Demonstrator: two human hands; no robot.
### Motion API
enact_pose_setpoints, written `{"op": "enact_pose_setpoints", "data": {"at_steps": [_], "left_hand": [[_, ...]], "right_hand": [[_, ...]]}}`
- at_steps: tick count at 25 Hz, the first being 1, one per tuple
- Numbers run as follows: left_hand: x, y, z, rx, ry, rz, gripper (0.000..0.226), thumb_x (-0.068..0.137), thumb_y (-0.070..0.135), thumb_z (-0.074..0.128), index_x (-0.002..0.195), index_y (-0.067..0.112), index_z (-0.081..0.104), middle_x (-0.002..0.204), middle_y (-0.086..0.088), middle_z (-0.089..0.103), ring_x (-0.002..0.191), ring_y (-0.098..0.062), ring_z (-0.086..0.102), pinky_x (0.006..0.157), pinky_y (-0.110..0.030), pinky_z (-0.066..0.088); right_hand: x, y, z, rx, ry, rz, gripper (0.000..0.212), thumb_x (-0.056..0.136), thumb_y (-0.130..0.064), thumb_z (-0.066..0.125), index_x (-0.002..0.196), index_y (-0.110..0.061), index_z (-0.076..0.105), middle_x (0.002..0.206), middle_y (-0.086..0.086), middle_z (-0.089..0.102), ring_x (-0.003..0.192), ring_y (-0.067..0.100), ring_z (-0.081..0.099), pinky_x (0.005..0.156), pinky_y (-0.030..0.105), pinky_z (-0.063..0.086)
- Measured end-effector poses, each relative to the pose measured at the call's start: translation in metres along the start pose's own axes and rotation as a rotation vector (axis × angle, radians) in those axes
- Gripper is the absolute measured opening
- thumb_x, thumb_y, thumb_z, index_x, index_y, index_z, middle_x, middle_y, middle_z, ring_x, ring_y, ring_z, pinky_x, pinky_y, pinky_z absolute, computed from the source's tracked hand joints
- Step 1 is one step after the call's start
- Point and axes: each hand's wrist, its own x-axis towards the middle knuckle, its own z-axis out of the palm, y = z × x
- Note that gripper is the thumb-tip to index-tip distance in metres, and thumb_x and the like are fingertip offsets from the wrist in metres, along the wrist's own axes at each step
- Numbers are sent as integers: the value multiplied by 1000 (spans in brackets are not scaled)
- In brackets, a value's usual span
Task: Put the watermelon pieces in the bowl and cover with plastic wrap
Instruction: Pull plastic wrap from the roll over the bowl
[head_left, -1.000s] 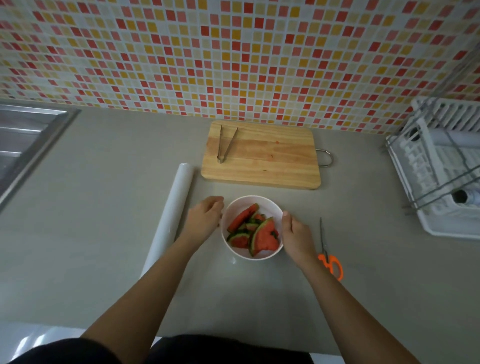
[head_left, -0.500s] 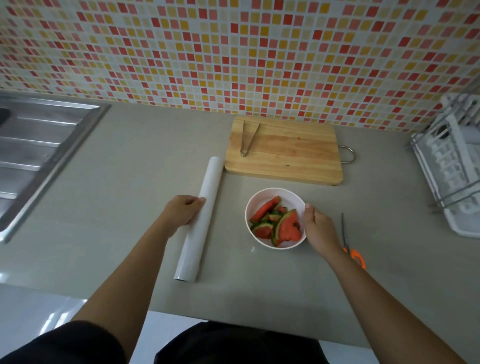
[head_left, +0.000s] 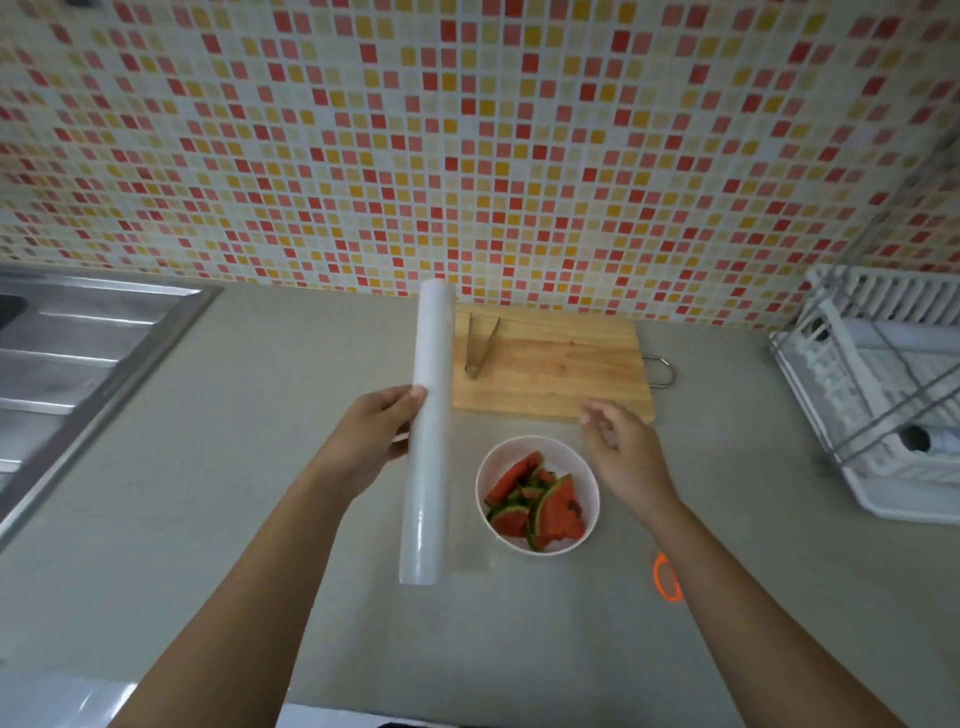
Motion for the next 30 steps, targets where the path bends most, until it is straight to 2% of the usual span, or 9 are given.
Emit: {"op": "enact_pose_setpoints", "data": {"at_steps": [2, 5, 6, 9, 12, 17, 22, 27, 30], "left_hand": [[2, 35, 32, -8, -87, 99, 28, 93, 35, 54, 109, 16, 68, 96, -2, 74, 88, -15, 70, 68, -30, 56], [-1, 70, 75, -46, -184, 221, 26, 96, 29, 52, 112, 15, 66, 99, -5, 69, 89, -17, 67, 70, -31, 56], [-3, 73, 86, -72, -198, 250, 26, 96, 27, 52, 114, 14, 65, 100, -4, 68, 90, -17, 67, 70, -30, 55], [-12, 70, 105, -100, -196, 296, 25, 94, 23, 54, 117, 15, 62, 103, -2, 68, 95, -18, 66, 73, -32, 56], [-21, 66, 117, -77, -154, 312, 27, 93, 22, 55, 119, 17, 61, 109, -3, 68, 100, -22, 65, 82, -39, 56], [-31, 71, 128, 83, -106, 437, 31, 93, 26, 57, 123, 19, 59, 112, -1, 66, 101, -21, 64, 84, -37, 55], [-38, 71, 127, 154, -86, 499, 44, 85, 39, 56, 126, 23, 57, 116, 4, 66, 103, -16, 63, 86, -35, 52], [-42, 63, 126, 188, -73, 512, 30, 93, 27, 57, 123, 31, 57, 115, 10, 65, 103, -7, 61, 86, -30, 51], [-46, 63, 129, 179, -51, 535, 27, 93, 32, 56, 118, 39, 55, 111, 13, 66, 99, -3, 61, 84, -26, 52]], "right_hand": [[12, -36, -8, 175, -17, -23, 20, 93, -26, 51, 107, -34, 63, 111, -9, 65, 100, 6, 61, 84, 11, 44], [28, -80, -22, 399, 31, -41, 18, 92, -30, 52, 97, -44, 61, 111, -9, 66, 105, 12, 62, 95, 32, 48], [31, -91, -29, 455, 67, -58, 17, 91, -30, 53, 95, -44, 62, 111, -9, 67, 106, 13, 62, 94, 34, 48], [35, -113, -50, 604, 116, -81, 18, 90, -31, 57, 90, -45, 66, 103, -16, 69, 99, 6, 65, 78, 22, 53], [37, -123, -62, 688, 135, -61, 13, 88, -29, 60, 94, -39, 65, 111, -10, 66, 99, 5, 64, 71, 17, 53], [42, -144, -73, 737, 197, -125, 18, 82, -28, 69, 98, -33, 65, 101, -16, 68, 94, 1, 66, 70, 21, 55], [46, -152, -73, 777, 271, -124, 22, 79, -34, 71, 100, -31, 67, 107, -3, 70, 95, 10, 68, 69, 26, 57], [49, -160, -76, 753, 374, -117, 11, 80, -30, 71, 91, -31, 71, 100, -1, 72, 89, 15, 69, 69, 32, 59], [49, -166, -73, 730, 421, -131, 4, 82, -25, 68, 85, -27, 71, 92, -3, 72, 85, 16, 70, 66, 31, 59]]}}
